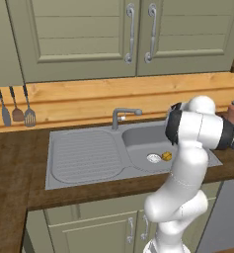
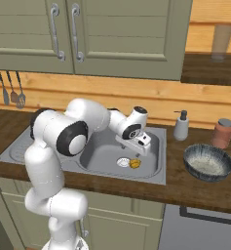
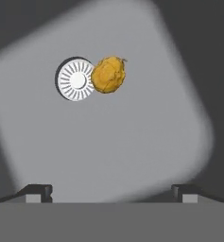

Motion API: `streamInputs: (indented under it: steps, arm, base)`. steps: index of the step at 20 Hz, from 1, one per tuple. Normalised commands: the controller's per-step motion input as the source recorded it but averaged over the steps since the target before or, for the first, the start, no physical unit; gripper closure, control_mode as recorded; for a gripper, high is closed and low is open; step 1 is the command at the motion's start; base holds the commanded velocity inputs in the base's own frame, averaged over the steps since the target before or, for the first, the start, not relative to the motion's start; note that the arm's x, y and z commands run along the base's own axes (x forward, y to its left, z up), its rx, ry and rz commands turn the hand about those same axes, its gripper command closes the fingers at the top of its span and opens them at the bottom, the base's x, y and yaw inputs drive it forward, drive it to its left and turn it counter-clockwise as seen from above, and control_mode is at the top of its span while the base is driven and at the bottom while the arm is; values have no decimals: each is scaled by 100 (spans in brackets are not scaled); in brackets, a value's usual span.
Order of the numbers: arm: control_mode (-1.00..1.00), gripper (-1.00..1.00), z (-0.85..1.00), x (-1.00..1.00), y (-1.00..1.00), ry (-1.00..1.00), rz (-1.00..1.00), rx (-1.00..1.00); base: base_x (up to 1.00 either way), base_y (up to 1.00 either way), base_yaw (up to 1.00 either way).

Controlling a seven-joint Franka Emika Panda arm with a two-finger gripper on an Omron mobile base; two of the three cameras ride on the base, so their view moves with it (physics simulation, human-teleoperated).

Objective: Pick the squash from the sink and place it in the bowl. Then pick the bowl and place it in the microwave. Then close the microwave door and press the start button.

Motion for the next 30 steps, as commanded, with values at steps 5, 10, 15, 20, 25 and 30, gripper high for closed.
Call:
streamInputs:
  steps: [5, 10, 15, 20, 25, 30]
  arm:
    - [-100, -100, -31, 32, 0, 0, 0, 7]
    - [-100, -100, -22, 27, -11, 4, 0, 7]
    - [-100, -100, -33, 42, -3, 11, 0, 0]
    - [-100, -100, -34, 38, -8, 2, 0, 2]
    - [-100, -100, -41, 22, -6, 3, 0, 1]
    - [-100, -100, -49, 13, 0, 3, 0, 0]
  base:
    - [0, 0, 0]
    - [0, 0, 0]
    - [0, 0, 0]
    - [0, 0, 0]
    - [0, 0, 0]
    - [0, 0, 0]
